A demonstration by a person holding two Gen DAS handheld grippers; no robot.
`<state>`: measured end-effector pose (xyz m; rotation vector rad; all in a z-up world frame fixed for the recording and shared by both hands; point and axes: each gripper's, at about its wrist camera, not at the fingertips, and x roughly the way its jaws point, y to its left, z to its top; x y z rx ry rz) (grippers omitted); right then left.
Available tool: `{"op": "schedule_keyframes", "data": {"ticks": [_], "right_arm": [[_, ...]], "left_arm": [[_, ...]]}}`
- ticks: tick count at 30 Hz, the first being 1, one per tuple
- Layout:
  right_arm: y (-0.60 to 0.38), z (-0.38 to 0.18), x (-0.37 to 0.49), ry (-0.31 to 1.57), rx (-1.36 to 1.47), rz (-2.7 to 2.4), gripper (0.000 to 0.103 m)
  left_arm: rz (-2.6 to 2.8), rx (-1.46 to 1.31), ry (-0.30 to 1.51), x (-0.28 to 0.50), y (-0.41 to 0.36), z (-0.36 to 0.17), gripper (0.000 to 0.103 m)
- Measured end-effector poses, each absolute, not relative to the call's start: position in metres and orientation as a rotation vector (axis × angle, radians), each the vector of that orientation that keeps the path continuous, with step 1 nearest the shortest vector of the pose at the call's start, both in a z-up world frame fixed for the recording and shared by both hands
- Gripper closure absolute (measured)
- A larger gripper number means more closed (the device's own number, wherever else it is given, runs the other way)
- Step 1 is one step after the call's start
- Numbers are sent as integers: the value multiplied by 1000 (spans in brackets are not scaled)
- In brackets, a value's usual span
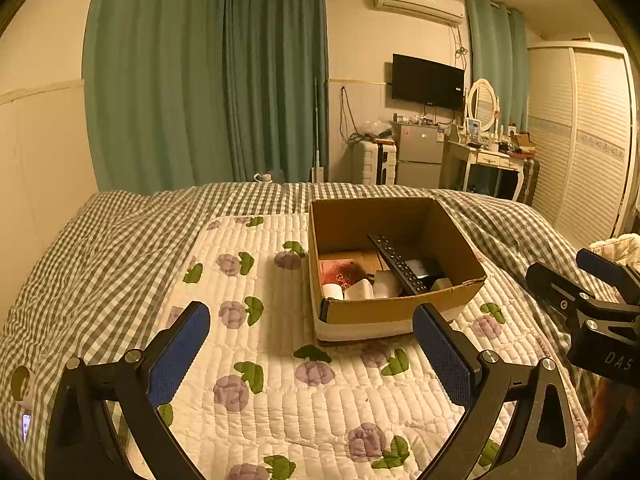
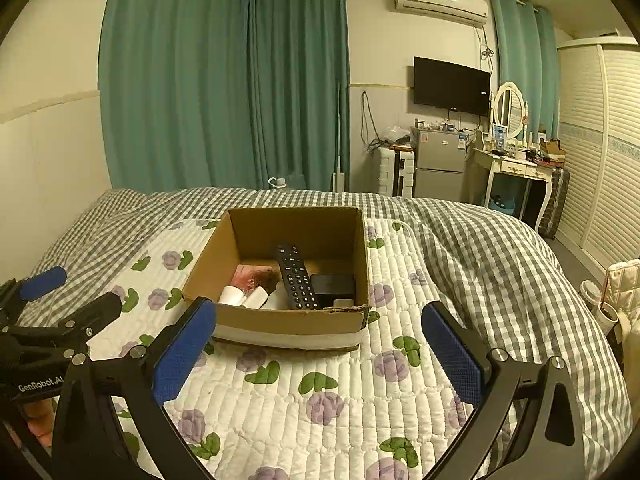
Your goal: Organize rigid objects
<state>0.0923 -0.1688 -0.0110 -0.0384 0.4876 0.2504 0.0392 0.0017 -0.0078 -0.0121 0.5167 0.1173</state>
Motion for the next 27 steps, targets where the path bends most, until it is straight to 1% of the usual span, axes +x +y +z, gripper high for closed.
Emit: {"op": "schedule_keyframes", "data": {"ticks": [27], "right_arm": [[-167,-14,91,485,-73,233,0]], "left_arm": [[119,-18,533,39,2,-8,0]]}}
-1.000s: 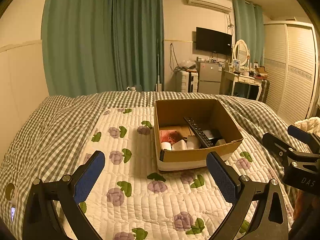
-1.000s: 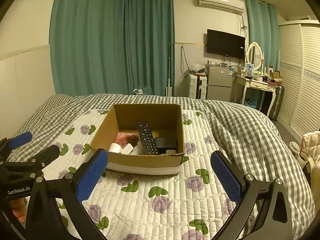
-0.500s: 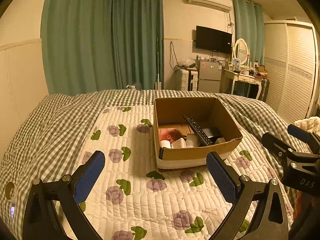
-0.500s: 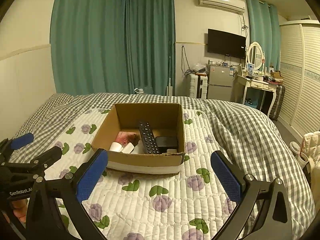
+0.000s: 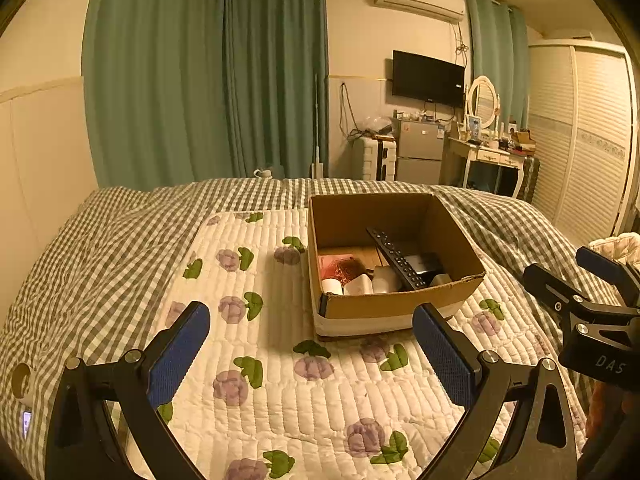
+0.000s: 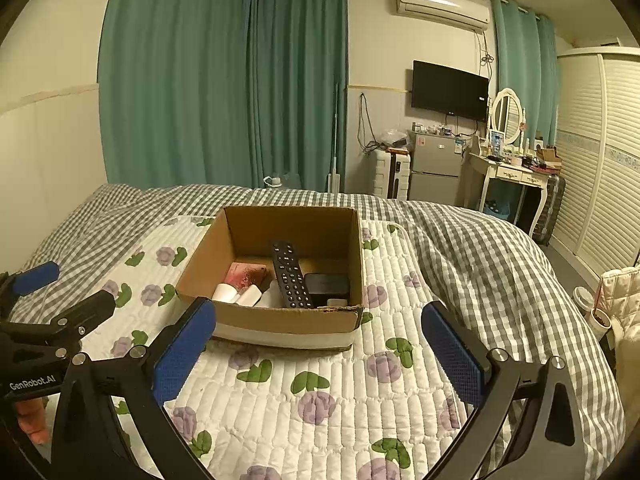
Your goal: Organize rigid objects
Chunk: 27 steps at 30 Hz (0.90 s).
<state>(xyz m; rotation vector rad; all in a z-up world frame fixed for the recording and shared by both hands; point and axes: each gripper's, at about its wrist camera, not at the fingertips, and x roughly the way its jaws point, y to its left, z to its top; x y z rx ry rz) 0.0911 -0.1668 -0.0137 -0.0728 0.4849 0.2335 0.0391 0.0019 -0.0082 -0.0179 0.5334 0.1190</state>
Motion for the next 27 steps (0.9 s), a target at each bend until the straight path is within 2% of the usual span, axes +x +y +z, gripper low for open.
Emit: {"op": "schedule_keyframes", "data": {"ticks": [27], "right_arm": [[-171,-20,95,507,-80,220,0]], "left_arm": [[114,-4,553,39,3,-8,0]]}}
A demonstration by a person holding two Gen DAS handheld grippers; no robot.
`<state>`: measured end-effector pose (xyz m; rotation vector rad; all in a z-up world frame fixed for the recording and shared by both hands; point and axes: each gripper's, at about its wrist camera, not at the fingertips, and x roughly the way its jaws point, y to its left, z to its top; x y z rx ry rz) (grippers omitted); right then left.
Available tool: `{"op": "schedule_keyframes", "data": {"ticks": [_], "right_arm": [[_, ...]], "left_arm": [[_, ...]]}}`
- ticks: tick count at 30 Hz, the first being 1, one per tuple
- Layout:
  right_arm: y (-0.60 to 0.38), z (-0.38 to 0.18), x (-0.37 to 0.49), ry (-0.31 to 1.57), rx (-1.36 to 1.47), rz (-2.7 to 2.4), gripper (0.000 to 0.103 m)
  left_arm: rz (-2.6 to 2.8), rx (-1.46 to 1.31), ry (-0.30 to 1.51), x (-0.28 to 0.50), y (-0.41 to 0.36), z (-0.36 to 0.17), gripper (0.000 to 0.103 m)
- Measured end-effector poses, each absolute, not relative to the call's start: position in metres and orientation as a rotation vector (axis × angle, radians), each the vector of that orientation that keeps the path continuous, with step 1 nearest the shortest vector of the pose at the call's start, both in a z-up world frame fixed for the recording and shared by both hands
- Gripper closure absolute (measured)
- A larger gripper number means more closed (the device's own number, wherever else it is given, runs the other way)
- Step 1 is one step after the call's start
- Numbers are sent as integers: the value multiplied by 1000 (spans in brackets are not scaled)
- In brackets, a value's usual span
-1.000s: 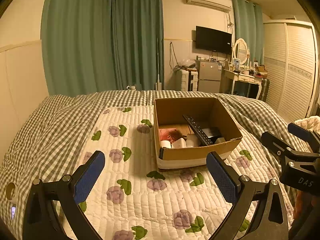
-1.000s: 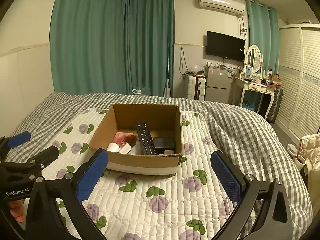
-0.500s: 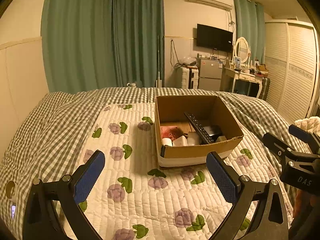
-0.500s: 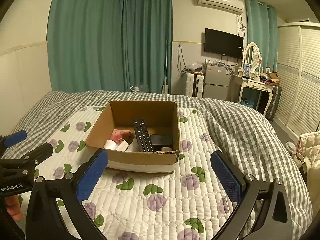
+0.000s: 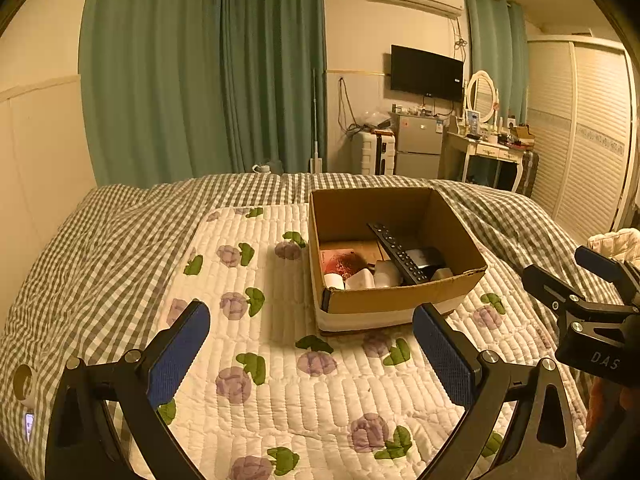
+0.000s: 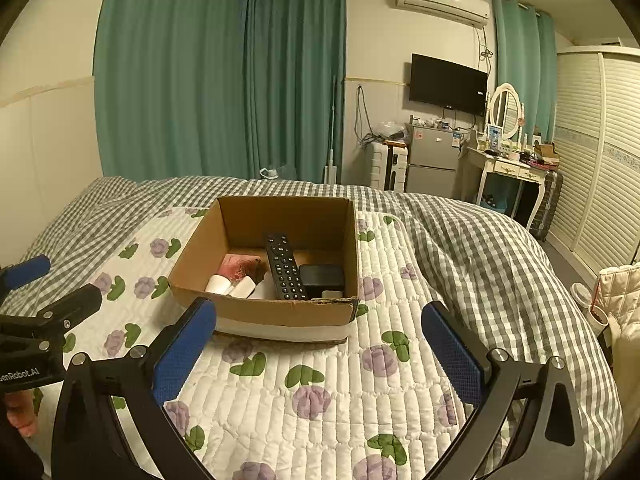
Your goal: Organize rigid objects
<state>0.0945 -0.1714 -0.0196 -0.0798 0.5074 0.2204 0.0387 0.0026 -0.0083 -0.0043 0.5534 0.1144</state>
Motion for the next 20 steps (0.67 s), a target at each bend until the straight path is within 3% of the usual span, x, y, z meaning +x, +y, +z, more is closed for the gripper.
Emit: {"op": "schedule_keyframes", "data": {"ticks": [20], "right_arm": [[-169,-21,96,521,-90,234,0]], "left_arm": [[102,-9,564,39,2,-12,0]]}}
